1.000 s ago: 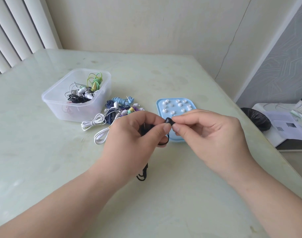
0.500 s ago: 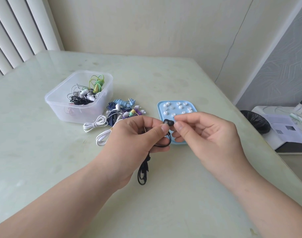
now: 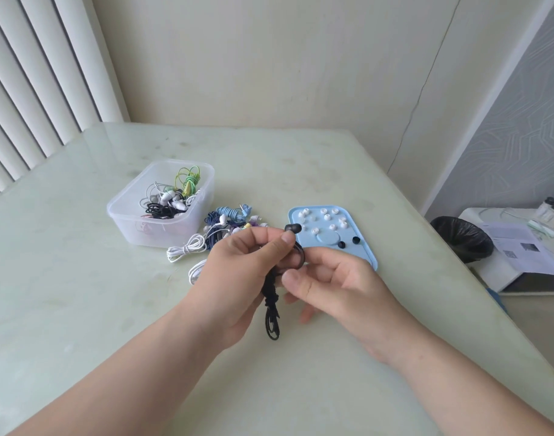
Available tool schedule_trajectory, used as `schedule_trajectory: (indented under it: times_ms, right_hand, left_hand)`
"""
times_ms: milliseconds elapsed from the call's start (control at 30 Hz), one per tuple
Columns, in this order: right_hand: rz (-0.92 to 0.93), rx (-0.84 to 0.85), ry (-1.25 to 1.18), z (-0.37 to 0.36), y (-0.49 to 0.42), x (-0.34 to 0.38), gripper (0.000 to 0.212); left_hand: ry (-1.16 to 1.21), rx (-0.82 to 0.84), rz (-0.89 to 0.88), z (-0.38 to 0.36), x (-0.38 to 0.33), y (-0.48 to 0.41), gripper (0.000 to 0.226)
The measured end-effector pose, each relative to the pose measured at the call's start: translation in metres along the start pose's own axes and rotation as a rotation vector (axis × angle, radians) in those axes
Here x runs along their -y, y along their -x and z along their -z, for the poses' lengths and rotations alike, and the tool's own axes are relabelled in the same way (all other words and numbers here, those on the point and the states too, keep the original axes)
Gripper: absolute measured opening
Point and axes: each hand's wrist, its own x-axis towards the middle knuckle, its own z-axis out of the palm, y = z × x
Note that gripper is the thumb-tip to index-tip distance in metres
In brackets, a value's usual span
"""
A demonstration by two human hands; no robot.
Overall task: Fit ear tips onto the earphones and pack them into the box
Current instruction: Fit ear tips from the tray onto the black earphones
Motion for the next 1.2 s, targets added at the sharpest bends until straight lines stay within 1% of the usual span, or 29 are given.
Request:
schedule_trajectory:
  times_ms: [100,200,300,400,467,567,633,700,800,900,1000,1100,1200]
  right_hand:
    - [-0.027,0.051,0.048,-0.01,0.004,0.002,0.028]
    - [-0.025,-0.006,0.062,-0.019,0.005,0.005,0.026]
    - [-0.032,-0.072,0.036,-0.021,0.006,0.007,0.032]
    - [-0.047,-0.145,-0.053,-0.023,0.004,0.013,0.032]
    - [-0.084,-0.165,-0.186,-0.026,0.003,0.018,0.029]
    - [-0.15,-0.066,-0.351,-0.033,0.003,0.02,0.024]
    - [-0.146,-0.008,-0.348,-0.036,0.004,0.018,0.029]
    - [-0.123,-0.023,-0.294,-0.038,0.004,0.015,0.037]
    - [-0.101,-0.053,-0.194,-0.042,0.004,0.011,0.047]
    - [-0.108,-0.023,-0.148,-0.048,0.004,0.011,0.046]
    - [-0.119,-0.061,-0.217,-0.048,0.001,0.021,0.04]
    - [-0.136,-0.15,-0.337,-0.047,-0.011,0.034,0.04]
    - [-0.134,-0.169,-0.379,-0.056,-0.029,0.048,0.044]
  left_hand:
    - [0.076,-0.06,0.017,0.0,-0.002,0.0,0.012]
    - [0.099,-0.09,0.006,0.002,-0.005,-0.001,0.009]
    - [0.129,-0.141,-0.039,0.004,-0.01,-0.002,0.028]
    - [0.156,-0.12,-0.036,0.007,-0.017,-0.002,0.029]
    - [0.175,-0.089,0.01,0.007,-0.02,-0.001,0.027]
    - [0.225,-0.096,0.104,0.008,-0.025,-0.001,0.026]
    - [0.216,-0.078,0.15,0.009,-0.027,0.0,0.018]
    - [0.174,-0.079,0.165,0.011,-0.026,0.0,0.019]
    - [0.139,-0.131,0.109,0.012,-0.021,-0.001,0.014]
    - [0.081,-0.177,0.031,0.011,-0.019,-0.001,0.015]
    - [-0.102,-0.237,-0.098,0.015,-0.021,-0.002,0.022]
    - [-0.268,-0.299,-0.207,0.022,-0.03,-0.001,0.014]
    - [-0.361,-0.325,-0.272,0.028,-0.046,-0.002,0.007]
